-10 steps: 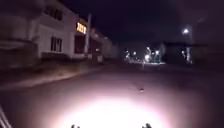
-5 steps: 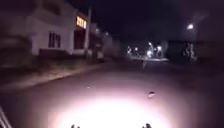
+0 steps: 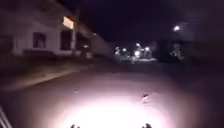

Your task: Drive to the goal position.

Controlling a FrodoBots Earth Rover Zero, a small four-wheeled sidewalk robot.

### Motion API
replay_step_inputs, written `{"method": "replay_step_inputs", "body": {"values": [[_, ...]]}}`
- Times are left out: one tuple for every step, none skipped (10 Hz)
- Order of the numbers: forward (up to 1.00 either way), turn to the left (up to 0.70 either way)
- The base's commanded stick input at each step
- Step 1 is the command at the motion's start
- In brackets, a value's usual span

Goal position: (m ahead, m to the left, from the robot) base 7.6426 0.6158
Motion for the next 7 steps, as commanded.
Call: {"method": "replay_step_inputs", "body": {"values": [[0.85,0.00],[0.85,0.00],[0.85,0.00],[0.85,0.00],[0.85,0.00],[0.85,0.00],[0.85,0.00]]}}
